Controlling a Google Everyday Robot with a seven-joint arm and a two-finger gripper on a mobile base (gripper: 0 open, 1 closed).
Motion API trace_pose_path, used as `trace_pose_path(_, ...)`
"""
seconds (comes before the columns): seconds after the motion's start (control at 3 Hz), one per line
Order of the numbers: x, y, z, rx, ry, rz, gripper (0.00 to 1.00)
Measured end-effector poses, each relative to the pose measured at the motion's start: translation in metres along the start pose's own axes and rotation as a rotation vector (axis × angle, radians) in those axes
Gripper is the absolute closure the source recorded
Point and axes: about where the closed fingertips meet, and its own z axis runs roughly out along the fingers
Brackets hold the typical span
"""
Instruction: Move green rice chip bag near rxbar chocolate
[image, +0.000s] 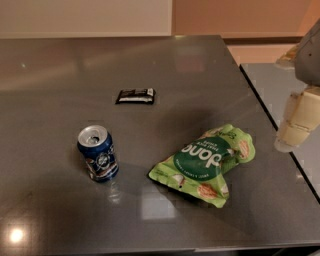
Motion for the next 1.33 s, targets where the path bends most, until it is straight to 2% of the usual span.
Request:
trace_pose_path(0.33, 0.0, 0.0, 0.0, 0.0, 0.0, 0.0, 0.0)
trace_pose_path(0.67, -0.007, -0.004, 0.012, -0.029, -0.004, -0.044, 0.0)
trace_pose_path(1.0, -0.017, -0.006, 0.036, -0.077, -0.026, -0.134, 0.0)
trace_pose_path(1.33, -0.026, -0.001, 0.061, -0.126, -0.057, -0.252, 0.0)
